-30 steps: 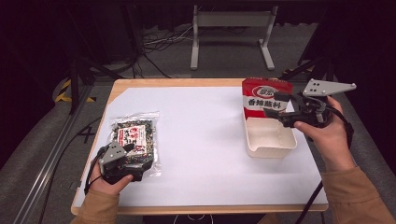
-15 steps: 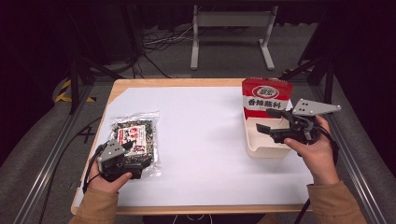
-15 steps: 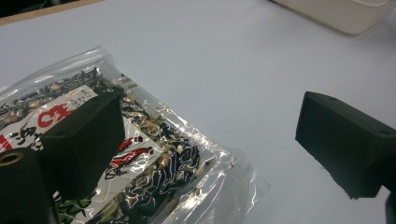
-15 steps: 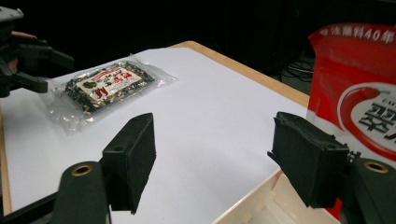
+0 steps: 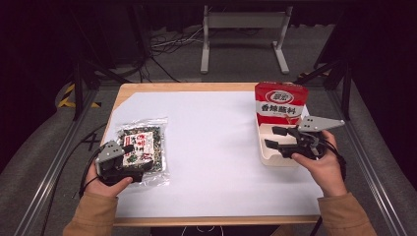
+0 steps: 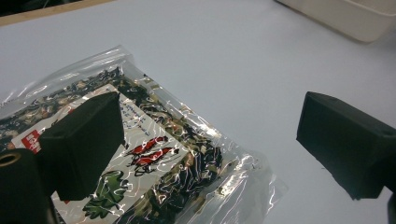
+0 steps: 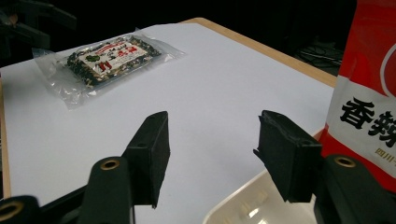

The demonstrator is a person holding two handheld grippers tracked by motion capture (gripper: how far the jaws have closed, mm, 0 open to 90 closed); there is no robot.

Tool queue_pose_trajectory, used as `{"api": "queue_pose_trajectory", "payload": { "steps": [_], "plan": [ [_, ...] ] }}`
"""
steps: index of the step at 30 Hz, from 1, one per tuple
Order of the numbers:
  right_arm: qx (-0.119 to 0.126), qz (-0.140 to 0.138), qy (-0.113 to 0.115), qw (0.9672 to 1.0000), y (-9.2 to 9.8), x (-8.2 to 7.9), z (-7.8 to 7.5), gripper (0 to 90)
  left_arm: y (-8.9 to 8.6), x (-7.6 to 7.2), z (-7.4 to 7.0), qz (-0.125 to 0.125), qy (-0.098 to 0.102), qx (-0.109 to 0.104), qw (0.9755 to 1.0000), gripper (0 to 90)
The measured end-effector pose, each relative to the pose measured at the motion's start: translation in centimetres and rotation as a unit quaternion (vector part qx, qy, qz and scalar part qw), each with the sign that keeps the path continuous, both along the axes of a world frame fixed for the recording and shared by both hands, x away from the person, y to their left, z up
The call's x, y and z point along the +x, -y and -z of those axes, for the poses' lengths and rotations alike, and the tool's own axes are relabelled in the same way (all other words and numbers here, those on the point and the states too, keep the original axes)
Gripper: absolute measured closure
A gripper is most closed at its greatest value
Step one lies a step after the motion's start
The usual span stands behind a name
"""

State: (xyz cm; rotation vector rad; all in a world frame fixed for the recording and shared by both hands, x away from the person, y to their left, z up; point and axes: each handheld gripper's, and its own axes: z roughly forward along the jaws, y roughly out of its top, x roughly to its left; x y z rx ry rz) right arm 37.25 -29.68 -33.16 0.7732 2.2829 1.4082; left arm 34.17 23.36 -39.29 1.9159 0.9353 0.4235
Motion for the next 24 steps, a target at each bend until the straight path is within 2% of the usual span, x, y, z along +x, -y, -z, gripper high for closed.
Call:
{"api": "queue_pose_trajectory", "payload": {
  "steps": [5,7,11,18,20,24],
  "plan": [
    [-0.004,0.002,-0.004,1.0,-0.2,-0.1,0.9,43.4,-1.0,0.7,-0.7,-0.009,-0.003,0.013,0.9999,8.0],
    [-0.008,0.002,-0.006,0.9999,-0.3,-0.1,1.2,43.5,-1.5,1.0,-1.1,-0.021,-0.009,0.015,0.9996,7.9],
    [-0.009,0.002,-0.007,0.9999,-0.4,-0.1,1.4,43.6,-2.4,2.0,-1.6,-0.051,-0.004,0.024,0.9984,4.5],
    [-0.01,0.001,-0.007,0.9999,-0.5,-0.2,1.6,43.5,-3.4,3.4,-1.7,-0.065,-0.018,0.019,0.9975,5.7],
    [-0.011,-0.002,-0.008,0.9999,-0.7,-0.2,1.8,43.4,-3.7,4.1,-1.6,-0.075,-0.027,0.013,0.9967,5.3],
    [-0.012,-0.004,-0.007,0.9999,-1.0,-0.3,1.9,43.6,-4.2,4.9,-1.6,-0.085,-0.019,0.026,0.9958,5.5]
  ]
}}
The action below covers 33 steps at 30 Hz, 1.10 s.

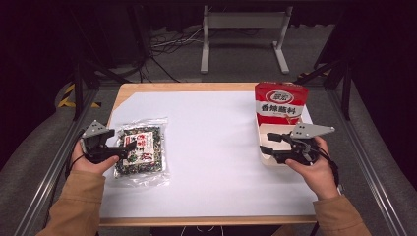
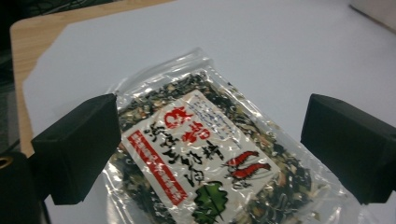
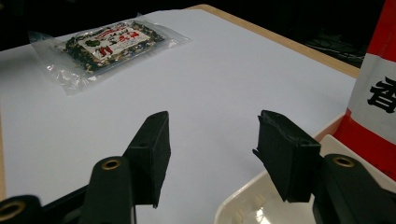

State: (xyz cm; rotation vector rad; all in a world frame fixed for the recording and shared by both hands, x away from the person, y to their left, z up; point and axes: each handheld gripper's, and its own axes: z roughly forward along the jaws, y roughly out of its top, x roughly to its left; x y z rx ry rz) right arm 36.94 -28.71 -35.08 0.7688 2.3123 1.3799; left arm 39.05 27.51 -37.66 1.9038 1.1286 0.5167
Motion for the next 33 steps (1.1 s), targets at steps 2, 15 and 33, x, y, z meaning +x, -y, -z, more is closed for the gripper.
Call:
{"api": "queue_pose_trajectory", "payload": {
  "steps": [2,15,33],
  "plan": [
    [-0.001,-0.003,-0.001,1.0,-0.2,0.0,0.1,44.2,-0.3,0.5,-0.2,-0.009,0.012,0.015,0.9998,5.8],
    [-0.011,-0.02,0.001,0.9997,-1.4,-0.4,0.8,45.7,-2.7,3.3,0.4,-0.025,0.0,0.011,0.9996,26.7],
    [-0.009,-0.027,-0.001,0.9996,-2.0,-0.9,1.2,45.2,-3.9,6.0,1.4,-0.061,-0.048,0.04,0.9962,29.3]
  ]
}}
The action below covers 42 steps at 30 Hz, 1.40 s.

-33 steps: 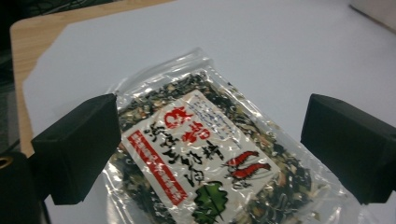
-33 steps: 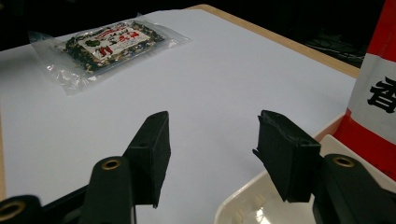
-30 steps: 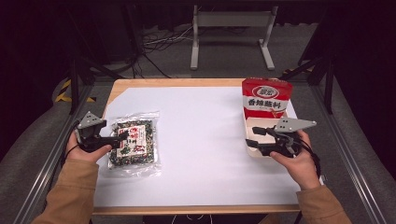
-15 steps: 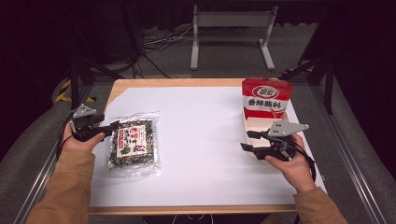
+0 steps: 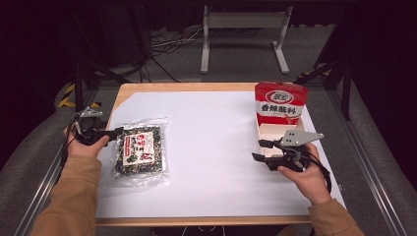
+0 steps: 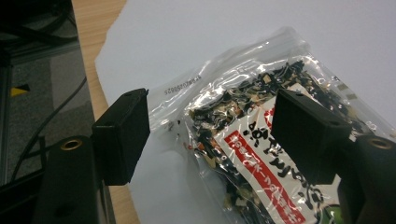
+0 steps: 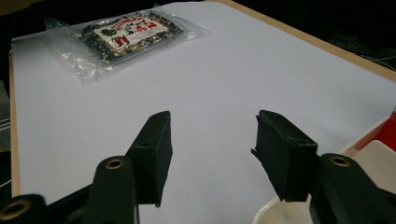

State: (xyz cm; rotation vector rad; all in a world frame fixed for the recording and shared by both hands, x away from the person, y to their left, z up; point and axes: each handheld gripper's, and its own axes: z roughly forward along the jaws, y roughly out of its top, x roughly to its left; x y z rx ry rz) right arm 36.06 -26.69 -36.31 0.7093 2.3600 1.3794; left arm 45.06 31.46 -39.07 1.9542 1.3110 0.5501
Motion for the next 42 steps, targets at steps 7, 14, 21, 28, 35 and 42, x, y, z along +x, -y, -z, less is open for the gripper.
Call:
{"api": "queue_pose_trajectory", "payload": {
  "steps": [7,14,21,28,35,42],
  "plan": [
    [0.001,0.001,0.002,1.0,-0.2,0.0,0.2,45.2,-0.9,1.2,1.4,-0.025,-0.004,-0.012,0.9996,31.0],
    [0.001,0.0,0.002,1.0,-0.3,0.0,0.2,45.0,-1.5,2.3,3.1,-0.04,-0.02,-0.013,0.9989,36.3],
    [0.002,0.0,-0.004,1.0,-0.5,0.0,0.3,44.4,-2.0,3.1,4.4,-0.035,-0.055,-0.029,0.9975,31.6],
    [0.001,-0.001,-0.005,1.0,-0.7,0.0,0.4,44.2,-1.8,3.4,4.9,-0.024,-0.077,-0.05,0.9955,30.5],
    [0.005,-0.001,-0.006,1.0,-0.7,0.0,0.4,43.9,-1.3,3.7,5.3,-0.015,-0.087,-0.058,0.9943,30.8],
    [0.01,0.0,-0.008,0.9999,-0.8,0.0,0.4,43.9,-1.2,3.9,5.7,-0.002,-0.096,-0.071,0.9929,33.7]
  ]
}}
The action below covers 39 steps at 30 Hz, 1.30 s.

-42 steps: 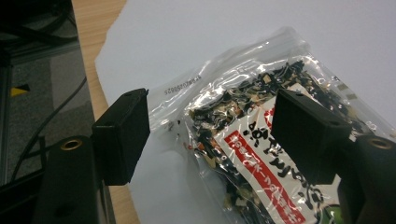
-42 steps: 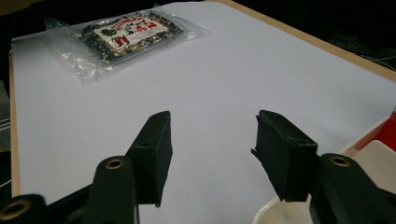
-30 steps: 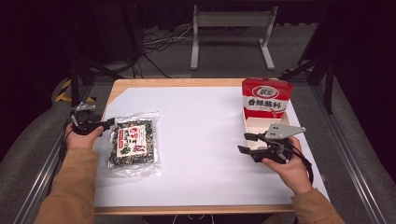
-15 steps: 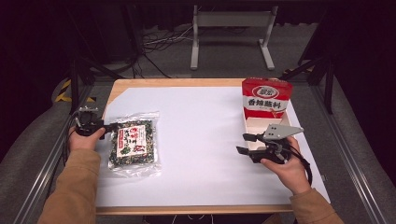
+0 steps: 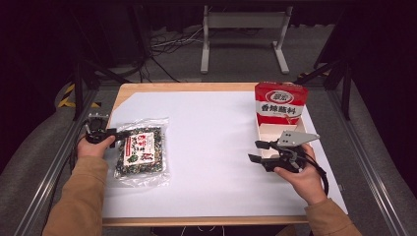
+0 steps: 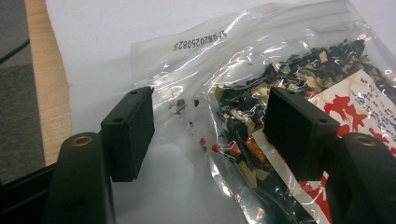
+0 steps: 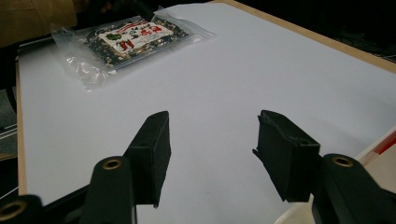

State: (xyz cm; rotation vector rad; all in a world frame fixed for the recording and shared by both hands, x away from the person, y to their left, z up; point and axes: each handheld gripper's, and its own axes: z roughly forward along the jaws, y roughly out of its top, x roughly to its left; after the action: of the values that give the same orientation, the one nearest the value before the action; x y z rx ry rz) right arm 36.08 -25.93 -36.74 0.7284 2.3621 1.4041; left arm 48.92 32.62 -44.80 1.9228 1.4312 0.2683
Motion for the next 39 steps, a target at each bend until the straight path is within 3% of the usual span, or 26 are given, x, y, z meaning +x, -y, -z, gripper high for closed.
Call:
{"api": "queue_pose_trajectory", "payload": {
  "steps": [6,9,13,16,17,23,28,39],
  "plan": [
    [0.003,-0.002,0.002,1.0,-0.1,0.0,0.0,43.6,0.2,0.1,-0.1,-0.005,-0.005,0.009,0.9999,35.4],
    [0.005,-0.003,0.004,1.0,-0.1,0.0,-0.1,43.4,0.4,0.1,-0.2,-0.009,-0.005,0.018,0.9998,41.4],
    [0.008,-0.002,0.005,1.0,0.0,0.0,-0.1,43.3,0.6,0.1,-0.3,-0.01,-0.007,0.019,0.9997,44.4],
    [0.009,-0.002,0.005,0.9999,0.0,0.0,-0.2,43.3,0.8,0.1,-0.3,-0.005,-0.012,0.008,0.9999,50.1],
    [0.009,-0.002,0.005,0.9999,0.0,0.0,-0.2,43.2,0.9,0.0,-0.3,-0.007,-0.01,0.007,0.9999,55.8],
    [0.009,-0.002,0.004,0.9999,0.0,0.0,-0.2,43.1,1.1,0.0,-0.4,-0.001,-0.011,0.003,0.9999,62.6],
    [0.008,-0.003,0.002,1.0,0.0,0.1,-0.1,43.1,1.5,-0.1,-0.6,0.005,-0.005,0.023,0.9997,69.1],
    [0.007,-0.004,0.003,1.0,0.1,0.0,-0.2,43.1,1.5,-0.1,-0.8,-0.015,-0.014,0.019,0.9996,79.9]
  ]
}}
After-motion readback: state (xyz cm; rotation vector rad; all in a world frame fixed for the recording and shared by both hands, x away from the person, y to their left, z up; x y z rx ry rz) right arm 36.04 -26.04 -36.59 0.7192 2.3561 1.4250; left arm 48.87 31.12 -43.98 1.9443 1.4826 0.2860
